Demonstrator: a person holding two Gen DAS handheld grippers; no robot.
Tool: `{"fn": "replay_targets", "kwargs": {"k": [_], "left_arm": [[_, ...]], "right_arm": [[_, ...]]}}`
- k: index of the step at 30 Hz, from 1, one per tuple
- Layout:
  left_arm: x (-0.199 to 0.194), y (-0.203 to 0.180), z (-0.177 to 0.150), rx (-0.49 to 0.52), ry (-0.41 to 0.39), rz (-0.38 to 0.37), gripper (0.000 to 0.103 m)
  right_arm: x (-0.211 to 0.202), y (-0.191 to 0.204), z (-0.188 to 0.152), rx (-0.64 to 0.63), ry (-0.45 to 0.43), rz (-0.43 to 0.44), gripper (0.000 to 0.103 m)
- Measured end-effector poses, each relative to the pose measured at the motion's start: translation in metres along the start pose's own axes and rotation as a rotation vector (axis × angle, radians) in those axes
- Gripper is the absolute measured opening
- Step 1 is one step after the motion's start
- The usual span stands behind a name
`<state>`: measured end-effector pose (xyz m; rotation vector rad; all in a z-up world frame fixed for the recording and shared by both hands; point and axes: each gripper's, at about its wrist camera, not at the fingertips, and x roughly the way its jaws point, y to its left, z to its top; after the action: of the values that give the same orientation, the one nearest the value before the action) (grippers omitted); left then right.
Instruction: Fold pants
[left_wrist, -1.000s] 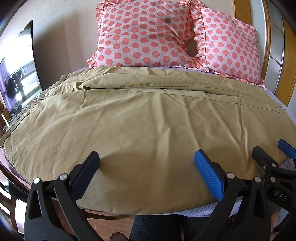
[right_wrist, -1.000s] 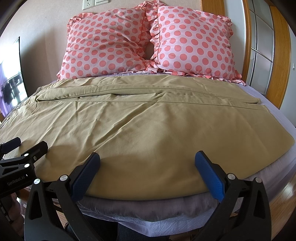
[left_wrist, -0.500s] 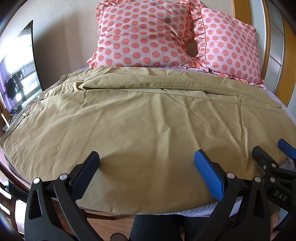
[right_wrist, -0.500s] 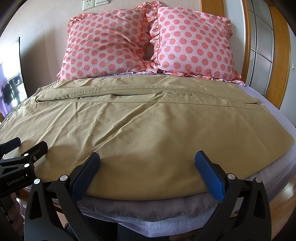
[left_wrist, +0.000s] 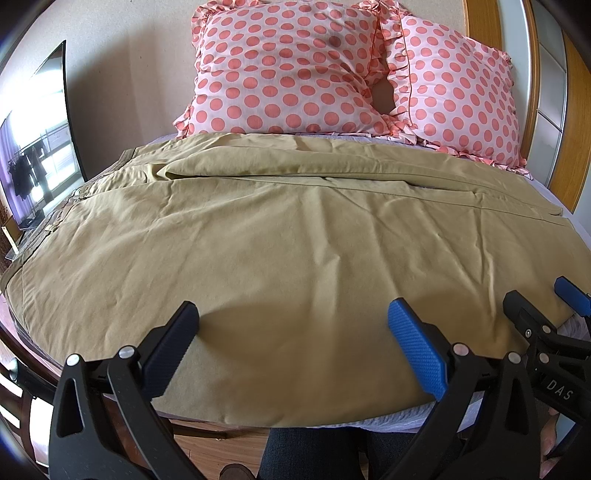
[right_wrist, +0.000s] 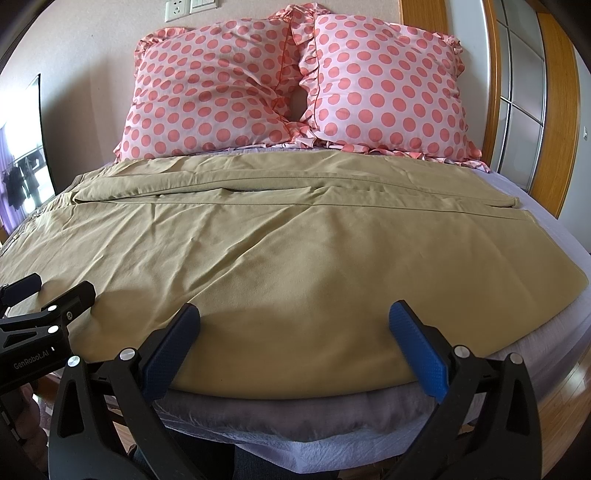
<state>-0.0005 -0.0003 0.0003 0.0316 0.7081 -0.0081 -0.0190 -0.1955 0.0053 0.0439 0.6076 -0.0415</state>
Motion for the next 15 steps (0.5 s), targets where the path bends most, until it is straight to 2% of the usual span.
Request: {"fn": "replay_targets", "kwargs": {"k": [11, 13, 15], "left_arm": [[0.0, 0.0, 0.0, 0.0, -0.001, 0.0, 0.101], [0.0, 0.0, 0.0, 0.003, 0.001, -0.004, 0.101], [0.0, 0.002, 0.002, 0.014, 0.018, -0.026, 0.101]], "right_arm": [[-0.001, 0.001, -0.004, -0.004, 0.004, 0.005, 0.102], [0.0, -0.002, 0.002, -0.005, 0.039, 0.013, 0.102], [-0.004, -0.016, 0.021, 0.016, 0.027, 0.016, 0.102]]}}
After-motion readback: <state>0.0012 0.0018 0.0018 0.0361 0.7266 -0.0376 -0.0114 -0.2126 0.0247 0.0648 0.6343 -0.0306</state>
